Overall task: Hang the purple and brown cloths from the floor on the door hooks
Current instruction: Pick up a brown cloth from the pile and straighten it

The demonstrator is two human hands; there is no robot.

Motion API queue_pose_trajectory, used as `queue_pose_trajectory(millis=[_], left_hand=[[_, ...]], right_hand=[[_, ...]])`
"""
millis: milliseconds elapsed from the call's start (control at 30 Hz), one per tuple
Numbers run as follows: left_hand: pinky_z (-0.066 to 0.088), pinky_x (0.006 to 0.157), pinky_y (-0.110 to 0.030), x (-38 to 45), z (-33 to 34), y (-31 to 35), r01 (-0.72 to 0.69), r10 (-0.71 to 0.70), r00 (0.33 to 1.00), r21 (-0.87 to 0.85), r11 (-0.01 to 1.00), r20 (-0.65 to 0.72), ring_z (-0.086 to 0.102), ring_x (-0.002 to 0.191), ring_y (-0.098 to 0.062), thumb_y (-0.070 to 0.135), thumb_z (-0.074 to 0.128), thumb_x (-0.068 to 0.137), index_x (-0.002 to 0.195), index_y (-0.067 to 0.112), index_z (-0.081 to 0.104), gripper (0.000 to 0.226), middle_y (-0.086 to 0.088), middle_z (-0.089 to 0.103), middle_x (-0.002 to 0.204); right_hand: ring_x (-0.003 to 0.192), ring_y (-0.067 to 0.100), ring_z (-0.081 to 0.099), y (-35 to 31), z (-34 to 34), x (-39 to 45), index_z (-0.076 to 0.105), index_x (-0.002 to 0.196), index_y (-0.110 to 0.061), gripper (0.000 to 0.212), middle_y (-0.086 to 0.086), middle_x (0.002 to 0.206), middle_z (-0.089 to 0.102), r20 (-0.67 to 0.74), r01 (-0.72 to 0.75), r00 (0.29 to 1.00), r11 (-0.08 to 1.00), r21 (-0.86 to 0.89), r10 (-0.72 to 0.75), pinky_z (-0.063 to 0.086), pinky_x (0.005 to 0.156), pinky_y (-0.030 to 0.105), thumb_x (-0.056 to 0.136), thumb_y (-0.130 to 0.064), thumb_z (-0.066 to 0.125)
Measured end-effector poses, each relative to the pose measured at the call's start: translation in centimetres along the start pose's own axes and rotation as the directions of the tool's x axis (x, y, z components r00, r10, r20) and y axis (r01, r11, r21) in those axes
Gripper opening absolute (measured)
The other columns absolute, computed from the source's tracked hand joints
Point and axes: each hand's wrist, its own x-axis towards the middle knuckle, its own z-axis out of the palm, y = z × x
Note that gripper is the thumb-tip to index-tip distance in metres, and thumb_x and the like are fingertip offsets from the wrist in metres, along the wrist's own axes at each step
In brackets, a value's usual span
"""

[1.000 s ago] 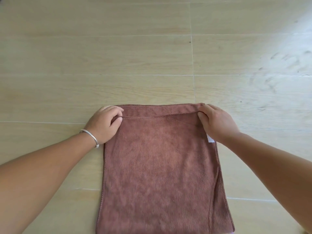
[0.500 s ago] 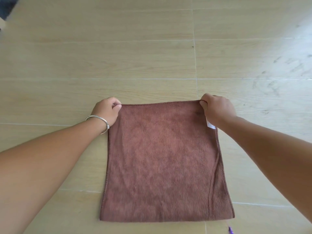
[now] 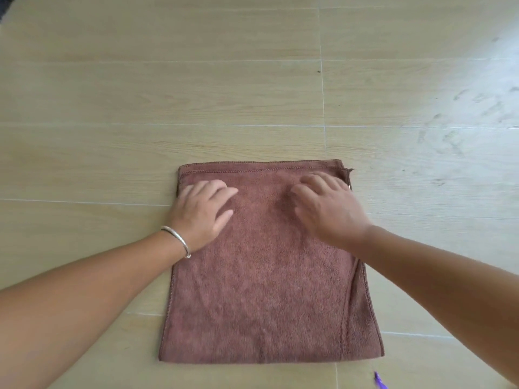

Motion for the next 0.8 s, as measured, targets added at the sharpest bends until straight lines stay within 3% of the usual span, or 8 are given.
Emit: queue_pose_trajectory(millis=[67, 167, 267, 367, 467, 567, 667, 800], left_hand=[[0.027, 0.110, -0.045, -0.7, 1.0, 0.6, 0.120, -0.128, 0.964, 0.051, 0.992, 0.232, 0.029, 0.138, -0.026, 0.060, 0.039, 0.090, 0.147, 0.032, 0.026, 0.065, -0.006, 0.029, 0.151], [0.004, 0.118, -0.048, -0.1, 1.7, 0.0, 0.210, -0.246, 0.892, 0.134, 0.968, 0.378, -0.009, 0.147, -0.021, 0.075, 0.010, 0.084, 0.149, 0.042, -0.008, 0.076, -0.002, -0.012, 0.160], [0.004, 0.118, -0.049, 2.2, 1.0, -1.0, 0.248, -0.304, 0.840, 0.181, 0.952, 0.450, -0.011, 0.147, -0.021, 0.074, 0.012, 0.086, 0.147, 0.042, -0.013, 0.073, -0.002, -0.017, 0.159], [0.009, 0.117, -0.047, 4.3, 0.0, -1.3, 0.346, -0.398, 0.778, 0.197, 0.917, 0.486, -0.004, 0.147, -0.024, 0.067, 0.022, 0.091, 0.150, 0.037, -0.006, 0.072, -0.005, -0.010, 0.160], [0.007, 0.119, -0.046, 2.3, -0.3, 0.4, 0.293, -0.314, 0.847, 0.116, 0.949, 0.429, -0.005, 0.147, -0.022, 0.070, 0.019, 0.089, 0.150, 0.038, -0.005, 0.073, -0.002, -0.010, 0.160], [0.005, 0.117, -0.051, -3.7, 0.7, 3.2, 0.020, -0.025, 0.952, 0.018, 1.000, 0.306, -0.003, 0.148, -0.020, 0.075, 0.019, 0.085, 0.150, 0.042, -0.006, 0.077, -0.001, -0.008, 0.161], [0.008, 0.115, -0.059, -7.9, 2.5, 3.5, -0.236, 0.206, 0.924, 0.055, 0.970, 0.323, 0.000, 0.148, -0.022, 0.075, 0.026, 0.086, 0.152, 0.037, 0.005, 0.079, -0.004, -0.001, 0.161], [0.000, 0.115, -0.059, -5.1, 2.6, 1.8, -0.195, 0.128, 0.922, 0.155, 0.968, 0.365, -0.011, 0.147, -0.021, 0.079, 0.008, 0.083, 0.148, 0.042, -0.014, 0.078, -0.003, -0.010, 0.161]], right_hand=[[0.142, 0.028, 0.023, 0.0, 0.9, -0.5, 0.033, 0.145, -0.027, 0.067, 0.006, 0.151, 0.033, 0.202, -0.072, 0.976, 0.995, -0.072, 0.085, 0.023, 0.115, 0.046, 0.090, -0.064, 0.035], [0.147, 0.026, 0.005, 1.0, 1.4, -0.3, 0.012, 0.152, -0.031, 0.083, 0.003, 0.160, 0.010, 0.270, -0.095, 0.953, 0.983, -0.157, 0.135, 0.011, 0.118, 0.047, 0.083, -0.077, 0.009], [0.147, 0.026, 0.000, 1.9, 1.2, 1.4, 0.004, 0.152, -0.032, 0.086, 0.002, 0.161, 0.002, 0.321, -0.115, 0.931, 0.974, -0.194, 0.174, 0.009, 0.118, 0.047, 0.081, -0.080, 0.005], [0.147, 0.028, -0.002, 1.8, 0.8, 2.8, 0.004, 0.152, -0.030, 0.079, 0.005, 0.161, 0.001, 0.290, -0.196, 0.923, 0.957, -0.212, 0.253, 0.007, 0.119, 0.047, 0.087, -0.073, 0.015], [0.147, 0.027, 0.006, 0.2, 0.8, 0.8, 0.015, 0.151, -0.027, 0.070, 0.008, 0.160, 0.012, 0.173, -0.106, 0.977, 0.989, -0.101, 0.123, 0.009, 0.120, 0.046, 0.092, -0.063, 0.027], [0.147, 0.025, 0.013, -1.0, 2.1, -4.2, 0.027, 0.150, -0.026, 0.069, 0.008, 0.158, 0.021, 0.166, 0.075, 0.984, 0.996, -0.056, -0.065, 0.015, 0.119, 0.047, 0.092, -0.065, 0.028], [0.147, 0.024, 0.015, 0.2, 2.9, -5.7, 0.030, 0.149, -0.026, 0.069, 0.007, 0.157, 0.024, 0.191, 0.125, 0.975, 0.990, -0.057, -0.112, 0.016, 0.118, 0.048, 0.093, -0.066, 0.026], [0.147, 0.025, 0.010, 1.3, 2.5, -2.3, 0.019, 0.152, -0.029, 0.073, 0.006, 0.159, 0.018, 0.226, 0.099, 0.972, 0.982, -0.162, -0.061, 0.010, 0.119, 0.047, 0.092, -0.069, 0.011]])
